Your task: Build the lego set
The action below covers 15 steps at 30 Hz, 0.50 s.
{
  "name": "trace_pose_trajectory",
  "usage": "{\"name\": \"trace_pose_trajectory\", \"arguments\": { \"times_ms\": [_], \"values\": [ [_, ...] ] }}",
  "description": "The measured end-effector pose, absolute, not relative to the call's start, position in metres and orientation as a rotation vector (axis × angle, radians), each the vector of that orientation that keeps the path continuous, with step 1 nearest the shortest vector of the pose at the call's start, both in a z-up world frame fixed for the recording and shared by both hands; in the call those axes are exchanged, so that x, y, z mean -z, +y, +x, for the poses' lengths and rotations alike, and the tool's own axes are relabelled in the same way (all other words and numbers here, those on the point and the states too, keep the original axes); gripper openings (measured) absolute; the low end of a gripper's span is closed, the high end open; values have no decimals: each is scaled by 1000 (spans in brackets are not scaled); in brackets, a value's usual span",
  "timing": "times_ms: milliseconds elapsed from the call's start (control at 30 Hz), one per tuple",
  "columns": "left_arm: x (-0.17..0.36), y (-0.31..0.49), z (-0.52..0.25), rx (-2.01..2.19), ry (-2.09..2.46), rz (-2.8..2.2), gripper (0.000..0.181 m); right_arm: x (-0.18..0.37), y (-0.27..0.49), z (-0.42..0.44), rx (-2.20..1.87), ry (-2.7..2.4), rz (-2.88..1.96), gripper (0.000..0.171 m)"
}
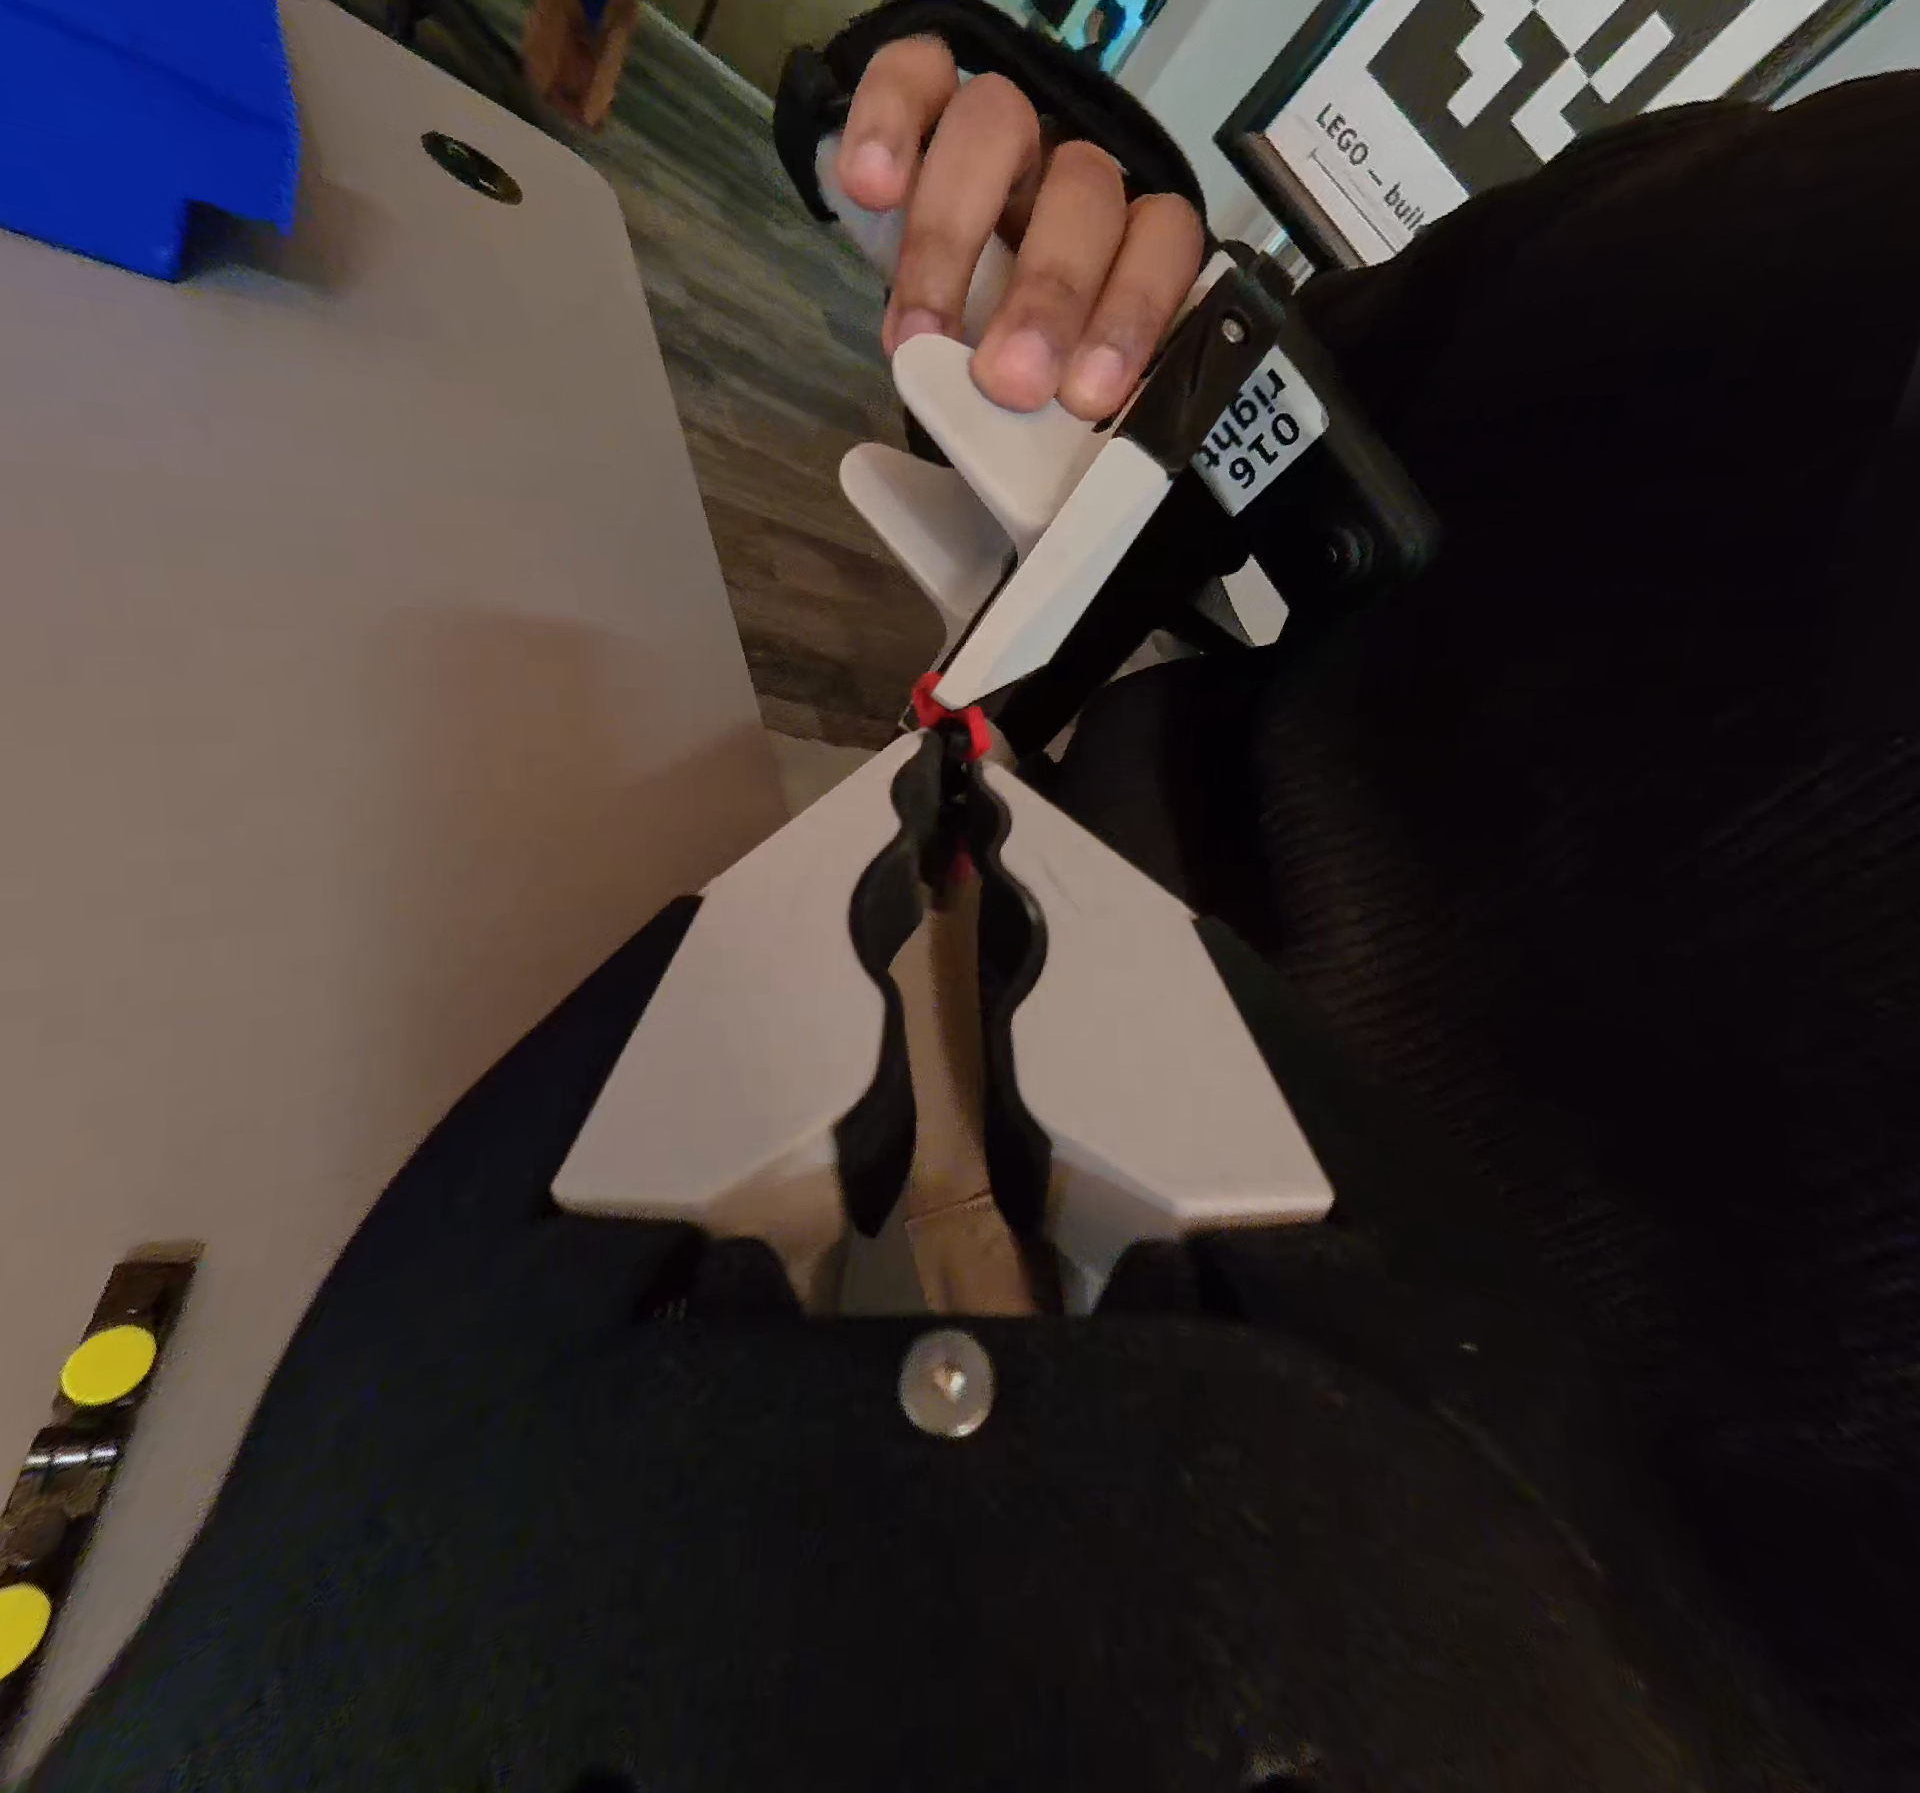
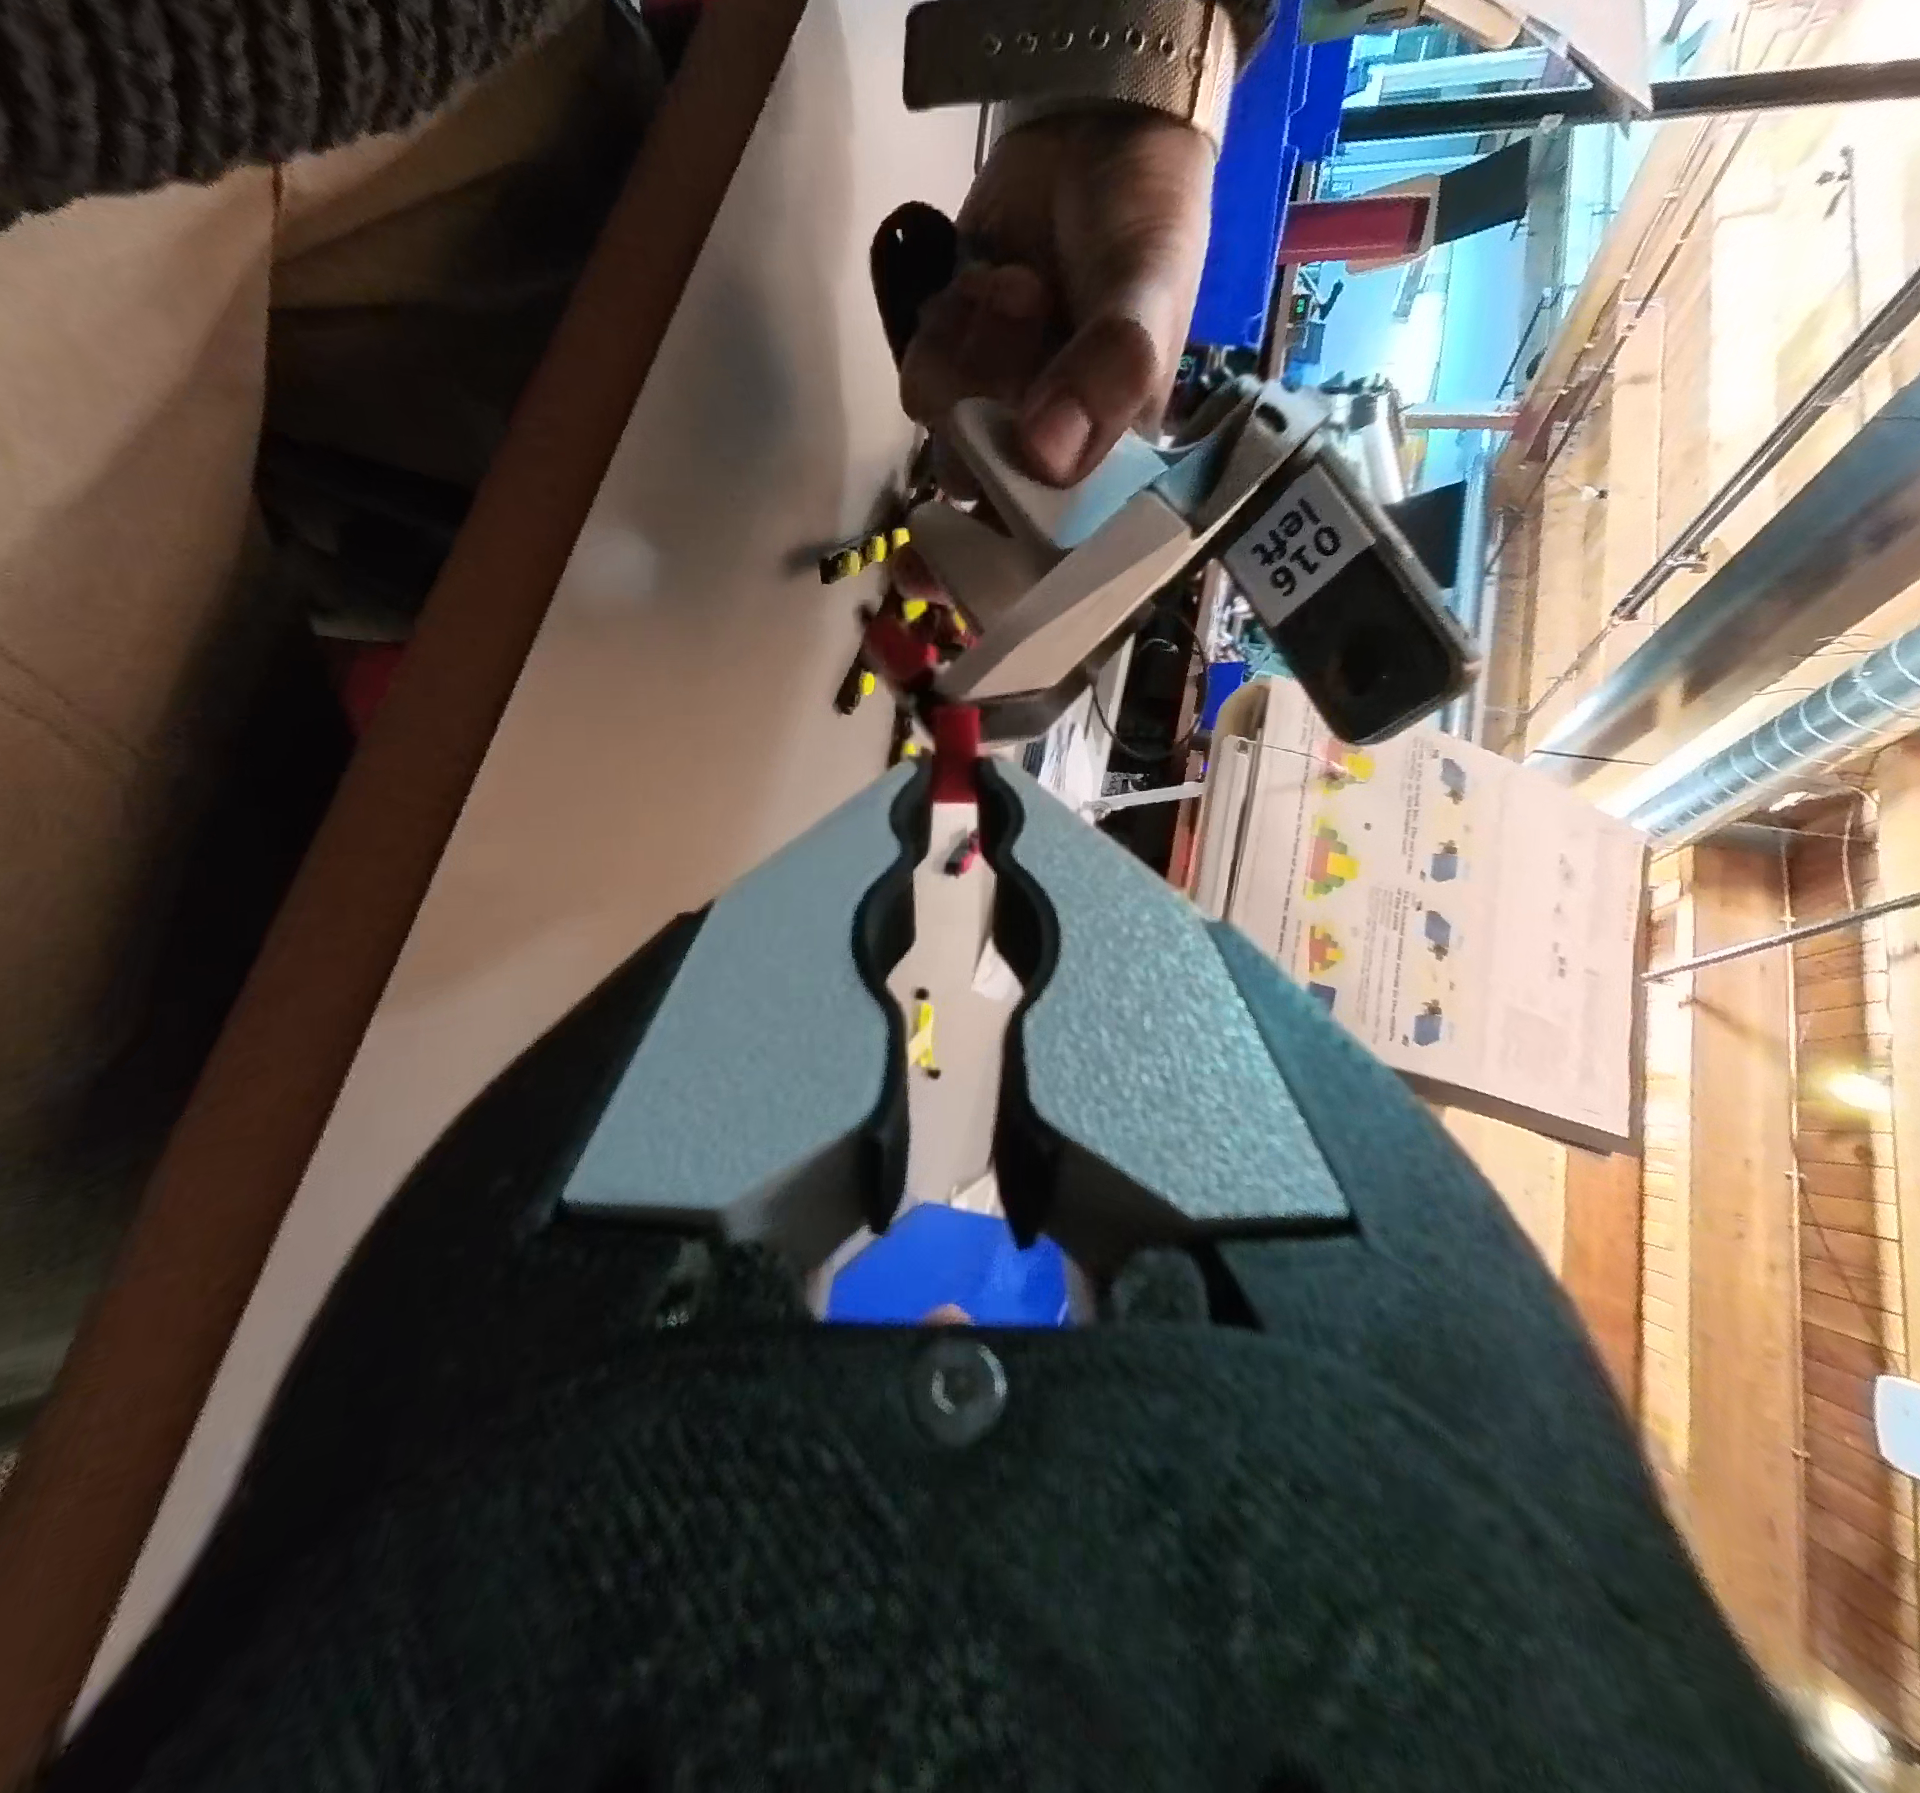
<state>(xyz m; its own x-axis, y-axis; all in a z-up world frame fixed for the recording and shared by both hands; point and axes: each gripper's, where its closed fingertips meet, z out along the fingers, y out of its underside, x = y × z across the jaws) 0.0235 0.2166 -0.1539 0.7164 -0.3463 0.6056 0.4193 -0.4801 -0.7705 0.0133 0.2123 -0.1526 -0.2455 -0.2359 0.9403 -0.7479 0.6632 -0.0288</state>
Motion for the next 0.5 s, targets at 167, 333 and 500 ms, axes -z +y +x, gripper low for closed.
{"name": "trace_pose_trajectory", "arguments": {
  "times_ms": [167,333,500],
  "values": [
    [160,217,26,946,-71,-1880,1,159,213,12,-527,-1789,824,6],
    [156,221,19,973,-157,-1844,3,162,218,2,-405,-1752,834,5],
    [151,229,15,976,-236,-1815,0,176,226,-9,-293,-1771,842,6]
  ]
}}
